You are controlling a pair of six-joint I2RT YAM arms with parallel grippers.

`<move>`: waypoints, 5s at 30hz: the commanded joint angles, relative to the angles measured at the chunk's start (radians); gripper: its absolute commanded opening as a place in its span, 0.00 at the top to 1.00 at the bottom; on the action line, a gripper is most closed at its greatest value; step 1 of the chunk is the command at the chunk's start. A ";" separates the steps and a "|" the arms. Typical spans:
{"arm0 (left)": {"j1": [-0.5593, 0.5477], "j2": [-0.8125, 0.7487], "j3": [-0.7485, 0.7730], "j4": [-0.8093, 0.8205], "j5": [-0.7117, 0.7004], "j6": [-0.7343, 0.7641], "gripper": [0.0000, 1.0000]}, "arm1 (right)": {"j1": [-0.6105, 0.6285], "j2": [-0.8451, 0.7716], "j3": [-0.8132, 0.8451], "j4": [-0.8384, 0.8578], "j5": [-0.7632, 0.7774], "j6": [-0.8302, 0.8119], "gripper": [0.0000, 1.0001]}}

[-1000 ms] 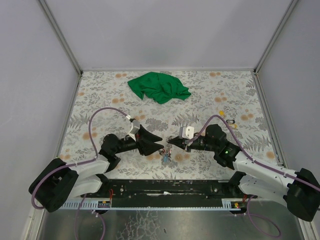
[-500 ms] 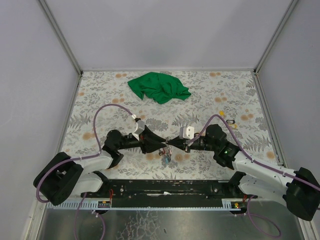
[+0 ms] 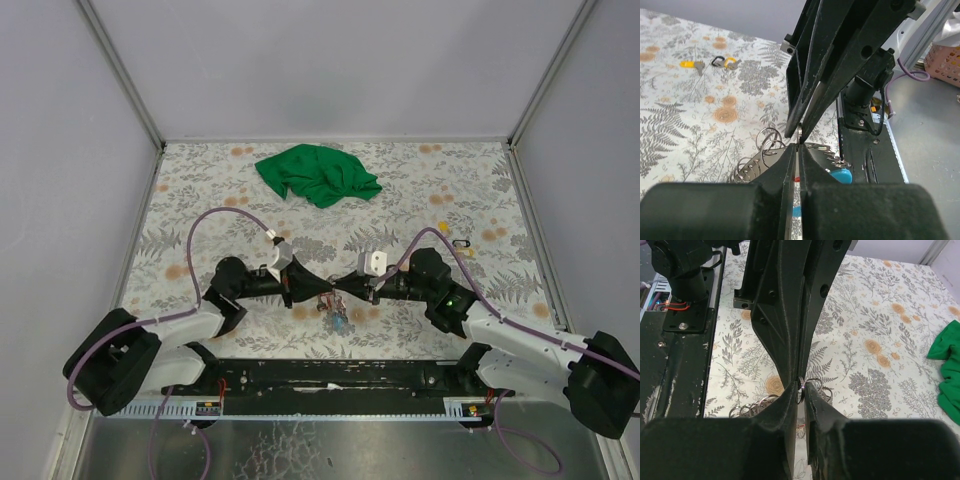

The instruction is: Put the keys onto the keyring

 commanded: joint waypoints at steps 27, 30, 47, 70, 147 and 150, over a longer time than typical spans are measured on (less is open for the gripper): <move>-0.292 -0.153 0.417 -1.071 -0.576 0.454 1.00 | 0.002 -0.060 0.245 -0.534 0.173 -0.177 0.58; -0.298 -0.162 0.417 -1.072 -0.583 0.458 1.00 | 0.002 -0.038 0.266 -0.566 0.160 -0.194 0.60; -0.302 -0.183 0.396 -1.027 -0.540 0.455 1.00 | 0.002 0.024 0.257 -0.460 0.100 -0.207 0.68; -0.302 -0.199 0.376 -1.015 -0.521 0.475 1.00 | 0.002 0.008 0.237 -0.440 0.136 -0.269 0.68; -0.237 -0.234 0.119 -0.572 -0.496 0.419 0.85 | 0.001 0.040 0.241 -0.402 0.037 -0.206 0.99; -0.235 -0.233 0.118 -0.567 -0.493 0.419 0.90 | 0.001 0.042 0.240 -0.401 0.030 -0.202 0.99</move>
